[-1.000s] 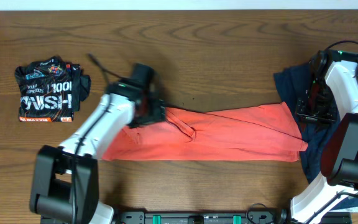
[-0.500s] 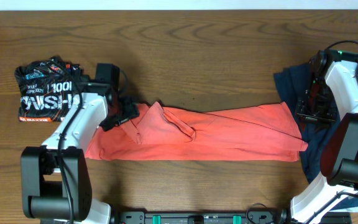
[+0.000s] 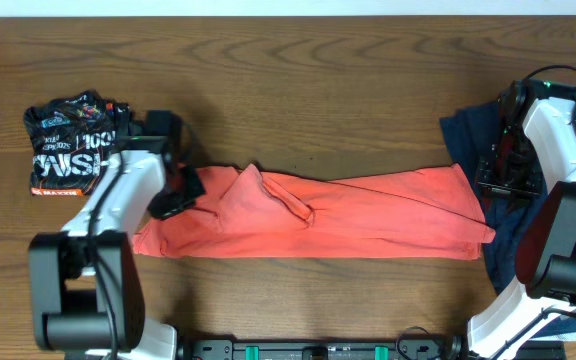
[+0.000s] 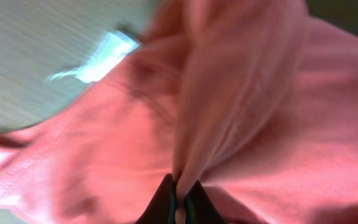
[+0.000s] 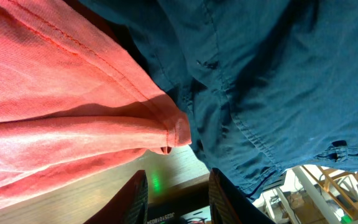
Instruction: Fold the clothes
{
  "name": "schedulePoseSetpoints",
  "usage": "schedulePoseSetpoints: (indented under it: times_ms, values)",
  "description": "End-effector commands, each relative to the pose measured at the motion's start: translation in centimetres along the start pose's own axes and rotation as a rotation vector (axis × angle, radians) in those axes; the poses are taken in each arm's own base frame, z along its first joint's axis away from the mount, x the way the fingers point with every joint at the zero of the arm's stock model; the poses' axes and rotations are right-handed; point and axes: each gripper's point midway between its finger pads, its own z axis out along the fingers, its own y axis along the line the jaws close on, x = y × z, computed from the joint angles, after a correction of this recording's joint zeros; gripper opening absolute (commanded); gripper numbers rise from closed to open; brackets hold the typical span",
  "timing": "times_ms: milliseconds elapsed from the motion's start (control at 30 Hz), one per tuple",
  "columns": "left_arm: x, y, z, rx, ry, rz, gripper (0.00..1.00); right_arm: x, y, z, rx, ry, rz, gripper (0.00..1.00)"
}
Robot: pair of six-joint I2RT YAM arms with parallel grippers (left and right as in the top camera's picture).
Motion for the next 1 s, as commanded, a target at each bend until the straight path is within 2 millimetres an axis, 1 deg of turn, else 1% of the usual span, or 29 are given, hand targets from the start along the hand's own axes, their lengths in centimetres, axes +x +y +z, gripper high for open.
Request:
schedulePoseSetpoints:
  times_ms: [0,233,300,333,367,467,600,733,800,967]
  values:
    - [-0.4,2.2,-0.8,-0.041,-0.02,-0.074,0.06,0.0,-0.3,0.3,-0.003,0.009,0.004,0.31]
    - [0.3,2.9,-0.8,-0.069,0.008,-0.09,0.06,0.1,-0.4,0.3,-0.003,0.013,0.002,0.32]
    - [0.2,3.0,-0.8,-0.074,0.001,-0.089,0.45,0.1,-0.3,0.3,-0.007,0.014,-0.009,0.34]
    - [0.2,2.9,-0.8,-0.074,0.001,-0.089,0.58,0.1,-0.1,0.3,-0.02,0.016,-0.023,0.35]
    - [0.2,3.0,-0.8,-0.074,0.002,-0.088,0.64,0.2,0.3,0.3,-0.042,0.018,-0.04,0.35]
    - [0.3,3.0,-0.8,-0.076,0.006,-0.084,0.65,0.0,1.8,0.4,-0.124,0.009,-0.104,0.35]
    - [0.7,3.1,-1.2,-0.073,0.014,-0.084,0.64,-0.2,1.9,1.5,-0.12,0.003,-0.126,0.36]
    - [0.8,2.6,-1.8,-0.036,0.008,-0.082,0.64,-0.8,2.3,3.2,-0.123,-0.022,-0.121,0.37]
    - [0.8,2.3,-1.9,-0.021,0.009,-0.082,0.64,-1.1,2.6,4.0,-0.125,-0.037,-0.119,0.41]
    - [1.3,2.3,-2.0,-0.018,0.027,-0.082,0.65,-0.5,3.0,6.7,-0.123,-0.026,-0.121,0.47]
